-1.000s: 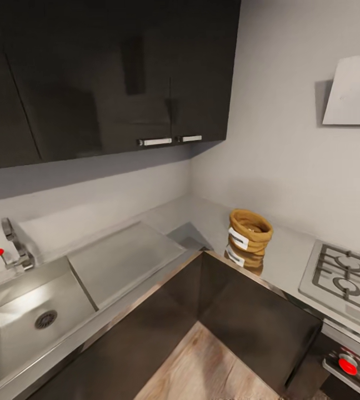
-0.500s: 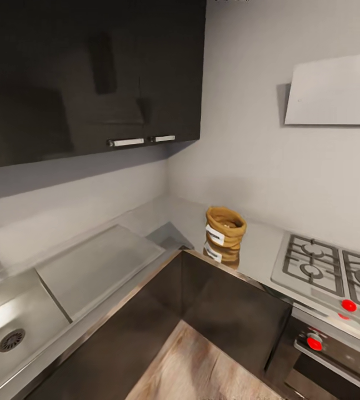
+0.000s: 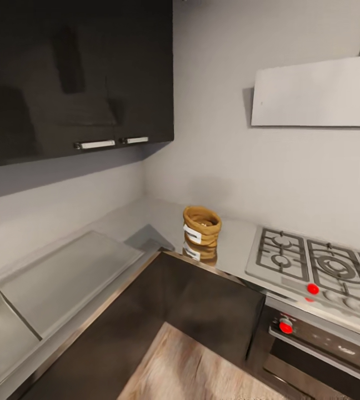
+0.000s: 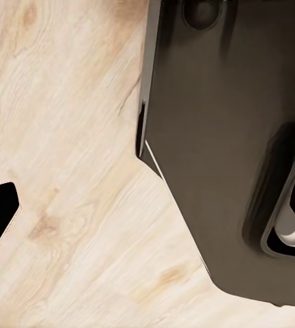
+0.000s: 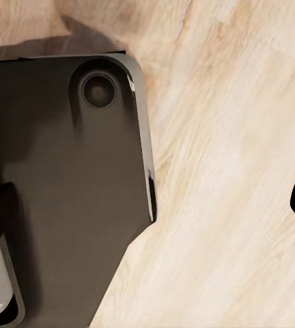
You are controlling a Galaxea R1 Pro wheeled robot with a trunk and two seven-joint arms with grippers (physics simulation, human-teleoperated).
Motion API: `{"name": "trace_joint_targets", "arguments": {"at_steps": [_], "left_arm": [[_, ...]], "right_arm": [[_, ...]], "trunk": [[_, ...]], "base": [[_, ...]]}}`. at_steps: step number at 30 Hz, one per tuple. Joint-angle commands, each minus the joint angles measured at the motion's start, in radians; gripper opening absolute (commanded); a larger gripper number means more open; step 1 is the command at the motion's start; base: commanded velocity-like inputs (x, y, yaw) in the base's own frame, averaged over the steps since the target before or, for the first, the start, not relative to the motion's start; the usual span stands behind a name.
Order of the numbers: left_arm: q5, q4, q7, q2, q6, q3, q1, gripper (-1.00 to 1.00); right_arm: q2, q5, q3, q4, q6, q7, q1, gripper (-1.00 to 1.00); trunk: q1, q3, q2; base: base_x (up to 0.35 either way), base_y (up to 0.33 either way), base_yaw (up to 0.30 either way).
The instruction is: In the kitchen, take the popcorn bag from the countertop, put it into the microwave, and heat it until the popcorn is cooked so the cooked popcorn ends up inside the bag.
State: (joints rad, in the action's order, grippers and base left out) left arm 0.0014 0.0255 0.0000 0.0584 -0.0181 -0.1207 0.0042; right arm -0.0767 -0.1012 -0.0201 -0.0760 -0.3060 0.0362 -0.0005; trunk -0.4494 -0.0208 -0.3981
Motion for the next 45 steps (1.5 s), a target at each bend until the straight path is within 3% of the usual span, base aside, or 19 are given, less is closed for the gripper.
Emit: {"name": "trace_joint_targets", "arguments": {"at_steps": [1, 8, 16, 18, 20, 24, 25, 26, 29, 32, 35, 38, 45], "left_arm": [[0.0, 0.002, 0.0, 0.0, -0.002, -0.007, 0.0, 1.0], [0.0, 0.002, 0.0, 0.0, -0.002, -0.007, 0.0, 1.0], [0.0, 0.002, 0.0, 0.0, -0.002, -0.007, 0.0, 1.0], [0.0, 0.002, 0.0, 0.0, -0.002, -0.007, 0.0, 1.0], [0.0, 0.002, 0.0, 0.0, -0.002, -0.007, 0.0, 1.0], [0.0, 0.002, 0.0, 0.0, -0.002, -0.007, 0.0, 1.0], [0.0, 0.002, 0.0, 0.0, -0.002, -0.007, 0.0, 1.0], [0.0, 0.002, 0.0, 0.0, -0.002, -0.007, 0.0, 1.0], [0.0, 0.002, 0.0, 0.0, -0.002, -0.007, 0.0, 1.0], [0.0, 0.002, 0.0, 0.0, -0.002, -0.007, 0.0, 1.0], [0.0, 0.002, 0.0, 0.0, -0.002, -0.007, 0.0, 1.0], [0.0, 0.002, 0.0, 0.0, -0.002, -0.007, 0.0, 1.0], [0.0, 0.002, 0.0, 0.0, -0.002, -0.007, 0.0, 1.0]], "right_arm": [[0.0, -0.009, -0.001, -0.002, -0.006, 0.004, -0.001, 1.0], [0.0, -0.009, -0.005, 0.027, -0.004, 0.004, -0.001, 1.0], [0.0, -0.008, -0.004, 0.594, 0.0, 0.006, -0.001, 1.0], [0.0, -0.008, 0.018, 0.713, 0.005, 0.01, -0.001, 1.0], [0.0, -0.009, 0.079, 0.825, 0.019, 0.011, -0.001, 1.0], [0.0, -0.009, 0.113, 1.014, 0.038, 0.019, -0.001, 1.0], [0.0, -0.009, 0.139, 1.1, 0.099, 0.021, -0.001, 1.0], [0.0, -0.009, 0.145, 1.145, 0.138, 0.021, -0.001, 1.0], [0.0, -0.009, 0.155, 1.387, 0.346, 0.021, -0.001, 1.0], [0.002, -0.009, 0.155, 1.489, 0.432, 0.017, -0.003, 1.0], [0.004, -0.009, 0.155, 1.522, 0.479, 0.0, -0.038, 1.0], [0.005, -0.011, 0.155, 1.531, 0.582, -0.022, -0.136, 1.0], [0.005, -0.013, 0.153, 1.532, 0.917, -0.054, -0.421, 1.0]], "trunk": [[-0.001, -0.001, -0.002], [-0.001, 0.002, -0.002], [-0.001, 0.002, -0.002], [-0.001, 0.002, -0.002], [-0.001, 0.002, -0.002], [-0.001, 0.002, -0.002], [-0.001, 0.002, -0.002], [-0.001, 0.002, -0.002], [-0.001, 0.002, -0.002], [-0.001, 0.002, -0.002], [-0.001, 0.002, -0.002], [-0.001, 0.002, -0.002], [-0.001, 0.002, -0.002]], "base": [[0.0, 0.0, -0.278], [0.0, 0.0, -0.213], [0.0, 0.0, -0.01], [0.0, 0.0, 0.0], [0.0, 0.0, 0.0], [0.0, 0.0, 0.0], [0.0, 0.0, 0.0], [0.0, 0.0, 0.0], [0.0, 0.0, 0.0], [0.0, 0.0, 0.0], [0.0, 0.0, 0.0], [0.0, 0.0, 0.0], [0.0, 0.0, 0.0]]}}
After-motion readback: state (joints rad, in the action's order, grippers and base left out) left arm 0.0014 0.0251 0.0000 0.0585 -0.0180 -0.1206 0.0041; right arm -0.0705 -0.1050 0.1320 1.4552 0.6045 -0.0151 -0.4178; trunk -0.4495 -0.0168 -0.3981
